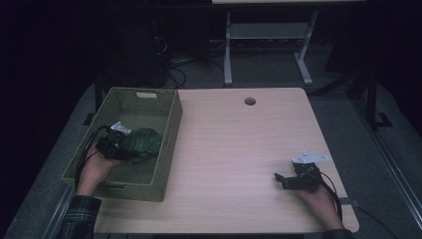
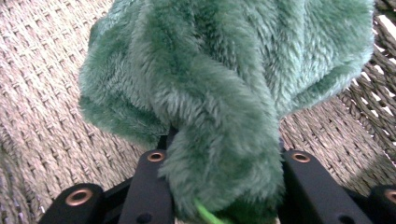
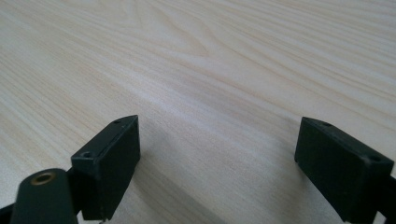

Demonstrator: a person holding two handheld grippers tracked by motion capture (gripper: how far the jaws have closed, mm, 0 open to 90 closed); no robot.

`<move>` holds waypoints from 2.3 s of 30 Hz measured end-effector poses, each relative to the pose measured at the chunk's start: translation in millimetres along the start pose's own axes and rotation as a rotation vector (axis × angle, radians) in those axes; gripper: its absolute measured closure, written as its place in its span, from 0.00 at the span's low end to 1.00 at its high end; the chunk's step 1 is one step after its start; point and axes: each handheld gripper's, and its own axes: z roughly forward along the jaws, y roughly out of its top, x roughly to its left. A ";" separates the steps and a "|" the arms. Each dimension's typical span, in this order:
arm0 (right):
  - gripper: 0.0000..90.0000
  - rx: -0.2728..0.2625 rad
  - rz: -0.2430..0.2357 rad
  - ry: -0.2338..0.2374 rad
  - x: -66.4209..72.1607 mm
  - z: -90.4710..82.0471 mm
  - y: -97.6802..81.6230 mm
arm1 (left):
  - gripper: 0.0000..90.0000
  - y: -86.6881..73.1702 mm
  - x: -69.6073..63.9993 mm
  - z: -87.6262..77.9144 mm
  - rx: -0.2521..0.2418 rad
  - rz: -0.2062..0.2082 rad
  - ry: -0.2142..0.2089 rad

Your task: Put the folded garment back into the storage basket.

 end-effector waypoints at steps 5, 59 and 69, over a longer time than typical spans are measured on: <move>0.15 0.000 0.001 0.000 0.1 0.0 0.0 | 0.50 -1.1 1.5 -1.1 -0.020 -0.015 -0.019; 0.15 0.001 0.003 -0.001 0.3 -0.3 -0.3 | 0.17 96.9 -146.2 0.3 -0.308 0.193 -0.203; 0.15 0.001 0.002 -0.001 0.3 -0.3 -0.3 | 0.17 93.4 -183.2 38.4 -0.315 0.221 -0.234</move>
